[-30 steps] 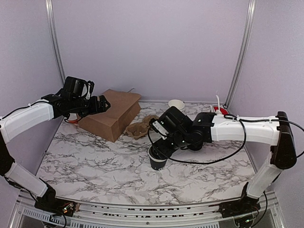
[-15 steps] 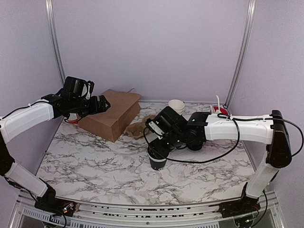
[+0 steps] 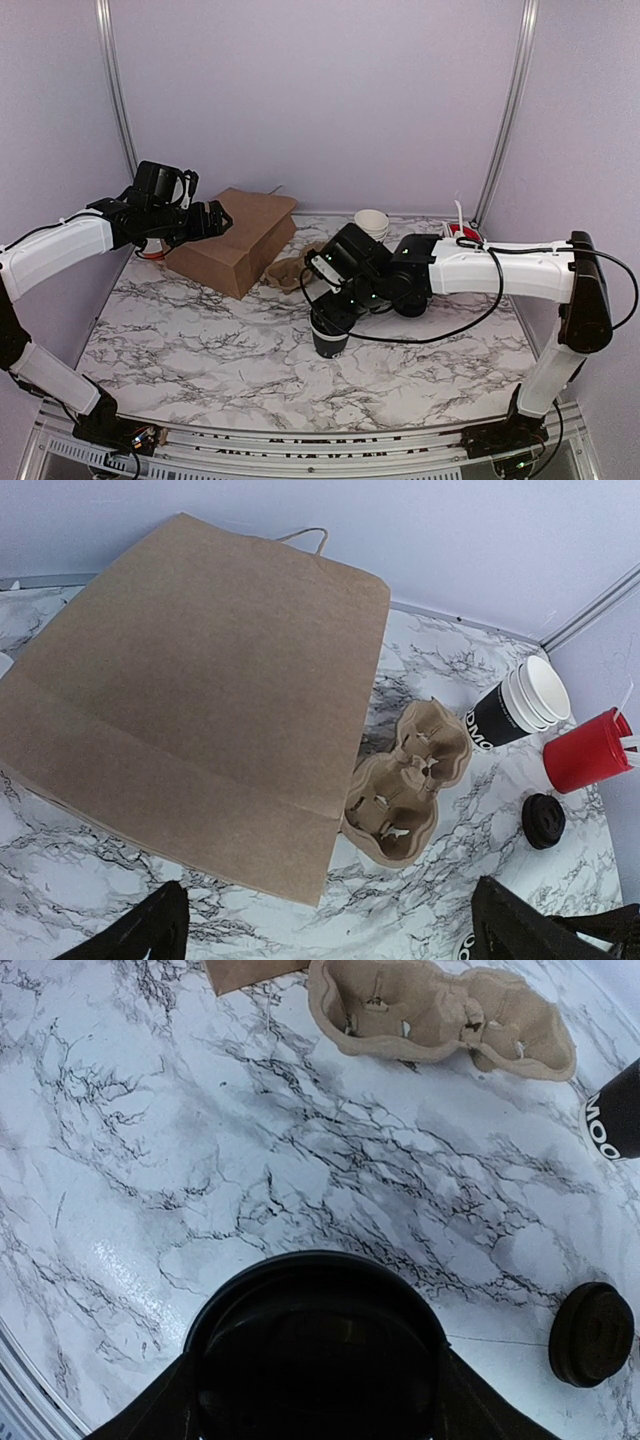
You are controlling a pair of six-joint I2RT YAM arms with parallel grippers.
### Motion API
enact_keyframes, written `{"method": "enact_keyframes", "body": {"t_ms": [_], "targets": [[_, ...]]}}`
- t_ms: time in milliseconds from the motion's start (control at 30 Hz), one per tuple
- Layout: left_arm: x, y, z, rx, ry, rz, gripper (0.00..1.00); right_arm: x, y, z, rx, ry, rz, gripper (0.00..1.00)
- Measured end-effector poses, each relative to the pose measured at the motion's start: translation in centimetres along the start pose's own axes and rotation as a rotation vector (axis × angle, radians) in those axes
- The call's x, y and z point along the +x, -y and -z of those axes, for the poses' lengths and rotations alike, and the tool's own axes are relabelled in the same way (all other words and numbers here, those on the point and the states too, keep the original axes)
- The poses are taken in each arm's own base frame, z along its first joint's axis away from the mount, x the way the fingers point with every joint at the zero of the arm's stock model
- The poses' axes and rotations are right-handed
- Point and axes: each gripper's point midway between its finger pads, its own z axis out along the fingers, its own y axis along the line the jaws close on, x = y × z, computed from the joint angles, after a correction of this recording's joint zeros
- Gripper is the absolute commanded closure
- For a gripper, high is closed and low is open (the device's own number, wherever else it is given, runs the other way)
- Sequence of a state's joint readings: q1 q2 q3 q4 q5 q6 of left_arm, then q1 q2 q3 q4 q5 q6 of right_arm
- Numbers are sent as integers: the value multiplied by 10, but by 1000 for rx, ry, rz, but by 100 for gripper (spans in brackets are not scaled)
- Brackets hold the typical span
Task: Pack the takeout coffee
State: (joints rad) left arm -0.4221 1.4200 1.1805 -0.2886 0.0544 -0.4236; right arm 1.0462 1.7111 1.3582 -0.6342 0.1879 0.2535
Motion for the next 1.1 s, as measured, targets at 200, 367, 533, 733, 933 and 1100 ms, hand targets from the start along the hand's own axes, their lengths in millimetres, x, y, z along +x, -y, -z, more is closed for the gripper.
{"method": "enact_keyframes", "body": {"t_ms": [200,367,533,733,933,1100], "targets": [[0,0,0,1,-1,0,1,1,1,1,3,-7,1,28],[0,-1,0,0,0,1,1,2,0,1,5,-9,4,28],[-1,-1,0,-1,1,3,1,1,0,2,7,-7,2,28],[-1,-1,0,-1,1,3,1,-1,2,5,19,4,0,28],[0,-1,0,3,-1,3,1,-5,1,7,16,14,-2,28],[0,0,0,5,-3,3,1,-5,-5,8,0,15,5,28]]}}
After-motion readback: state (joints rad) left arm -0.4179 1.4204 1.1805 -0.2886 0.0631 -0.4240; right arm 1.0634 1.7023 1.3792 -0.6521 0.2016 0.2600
